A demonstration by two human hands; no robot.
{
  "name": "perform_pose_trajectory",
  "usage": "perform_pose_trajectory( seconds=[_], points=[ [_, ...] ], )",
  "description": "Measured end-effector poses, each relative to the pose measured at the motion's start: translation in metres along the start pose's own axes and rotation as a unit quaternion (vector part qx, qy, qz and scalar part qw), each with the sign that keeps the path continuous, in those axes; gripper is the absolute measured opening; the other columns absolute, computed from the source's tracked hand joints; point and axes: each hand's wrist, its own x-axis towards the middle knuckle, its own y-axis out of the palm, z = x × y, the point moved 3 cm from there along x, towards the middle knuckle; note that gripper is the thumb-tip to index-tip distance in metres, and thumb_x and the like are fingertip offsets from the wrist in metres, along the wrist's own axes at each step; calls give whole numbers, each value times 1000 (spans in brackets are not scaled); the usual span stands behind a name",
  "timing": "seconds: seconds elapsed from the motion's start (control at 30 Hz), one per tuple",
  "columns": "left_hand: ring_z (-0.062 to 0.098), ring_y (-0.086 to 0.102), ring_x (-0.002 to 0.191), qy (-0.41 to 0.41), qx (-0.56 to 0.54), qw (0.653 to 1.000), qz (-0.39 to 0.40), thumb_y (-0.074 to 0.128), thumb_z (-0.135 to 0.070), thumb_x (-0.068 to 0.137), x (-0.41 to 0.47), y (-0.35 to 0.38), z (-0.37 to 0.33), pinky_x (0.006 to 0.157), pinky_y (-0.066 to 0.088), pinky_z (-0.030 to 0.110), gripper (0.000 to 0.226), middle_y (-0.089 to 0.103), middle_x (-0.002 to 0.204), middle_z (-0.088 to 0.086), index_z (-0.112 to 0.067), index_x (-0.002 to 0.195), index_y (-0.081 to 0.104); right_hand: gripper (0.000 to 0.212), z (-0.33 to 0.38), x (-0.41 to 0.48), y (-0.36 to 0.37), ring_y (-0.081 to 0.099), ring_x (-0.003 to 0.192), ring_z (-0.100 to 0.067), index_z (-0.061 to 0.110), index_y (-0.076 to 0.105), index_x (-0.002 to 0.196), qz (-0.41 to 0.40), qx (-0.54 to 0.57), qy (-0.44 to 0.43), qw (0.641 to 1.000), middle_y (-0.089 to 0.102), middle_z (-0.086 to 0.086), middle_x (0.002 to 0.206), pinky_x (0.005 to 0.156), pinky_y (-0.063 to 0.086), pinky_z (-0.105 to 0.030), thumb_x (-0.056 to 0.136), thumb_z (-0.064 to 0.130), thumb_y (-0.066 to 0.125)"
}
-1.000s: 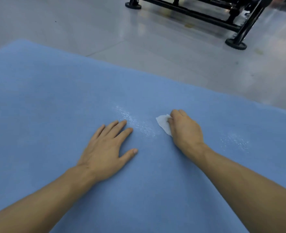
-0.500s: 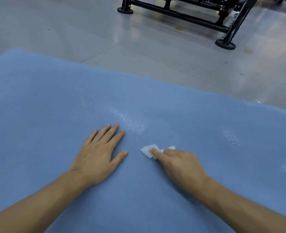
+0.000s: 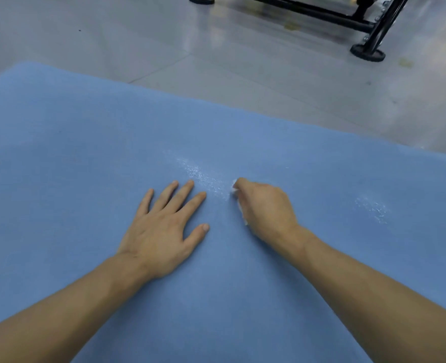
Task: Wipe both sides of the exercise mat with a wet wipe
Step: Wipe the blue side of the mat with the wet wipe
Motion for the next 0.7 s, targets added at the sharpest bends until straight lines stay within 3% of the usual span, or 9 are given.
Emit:
perform_pose_trajectory(
  seconds=[0.07, 0.17, 0.23, 0.3, 0.37, 0.4, 0.47, 0.53, 0.7],
  points=[
    [11, -10, 156, -5, 0, 1000, 2, 4, -72, 92, 0, 0, 0, 126, -5, 48, 74, -9, 169, -19, -45, 161, 4, 21, 20, -19, 5, 67, 90, -34, 20, 57, 117, -11, -3, -73, 997, 71, -4, 101, 71, 53, -40, 105, 28, 42],
    [11, -13, 156, -6, 9, 1000, 14, 1, -72, 91, -1, -2, 0, 126, -8, 47, 74, -14, 168, -19, -45, 160, -2, 20, 33, -56, 4, 71, 78, -29, 22, 60, 116, -22, -23, -142, 989, 72, 0, 91, 56, 54, -37, 99, 27, 52],
    [9, -16, 155, -3, 5, 1000, 25, 2, -72, 91, 0, -4, 1, 126, -8, 46, 74, -17, 167, -21, -46, 160, -4, 40, 26, -77, 2, 73, 79, -22, 24, 62, 123, 8, -62, -144, 988, 69, 5, 89, 49, 52, -31, 84, 24, 70],
    [6, -17, 154, 8, -6, 999, 32, 3, -75, 91, 0, -5, 6, 126, -8, 43, 75, -18, 166, -23, -46, 160, -4, 52, 12, -85, -3, 72, 72, -19, 26, 65, 116, 21, -99, -123, 987, 66, 7, 81, 43, 46, -28, 68, 22, 84],
    [3, -17, 154, 24, -4, 999, 32, 3, -78, 89, -1, -7, 14, 127, -8, 40, 76, -18, 166, -24, -48, 159, -3, 40, -5, -74, -10, 63, 56, -21, 27, 64, 94, 30, -122, -73, 989, 58, 8, 69, 40, 35, -27, 62, 22, 87],
    [2, -16, 153, 28, -2, 999, 31, 2, -79, 89, -2, -8, 18, 127, -8, 38, 77, -18, 166, -24, -48, 159, -3, 32, -15, -64, -15, 63, 60, -22, 27, 60, 88, 41, -118, -30, 992, 56, 8, 70, 45, 35, -28, 66, 24, 83],
    [1, -17, 153, 22, -1, 999, 28, 3, -81, 89, -5, -8, 27, 127, -9, 37, 77, -17, 166, -24, -49, 159, -2, 17, -32, -37, -22, 68, 82, -24, 23, 57, 87, 62, -60, 71, 994, 64, 6, 84, 61, 44, -31, 76, 31, 67],
    [1, -17, 153, 12, -5, 1000, 23, 6, -81, 91, -7, -7, 31, 127, -9, 38, 76, -17, 166, -23, -49, 159, -2, 12, -41, -15, -19, 67, 95, -30, 21, 62, 93, 43, -45, 125, 990, 70, -2, 99, 69, 44, -33, 84, 28, 59],
    [2, -14, 154, -11, -21, 1000, 8, 15, -83, 91, -6, -9, 38, 127, -5, 41, 78, -11, 167, -23, -47, 160, 4, 13, -13, 30, -3, 64, 93, -37, 13, 58, 104, -27, -27, 133, 990, 69, -10, 102, 69, 42, -37, 96, 18, 49]
  ],
)
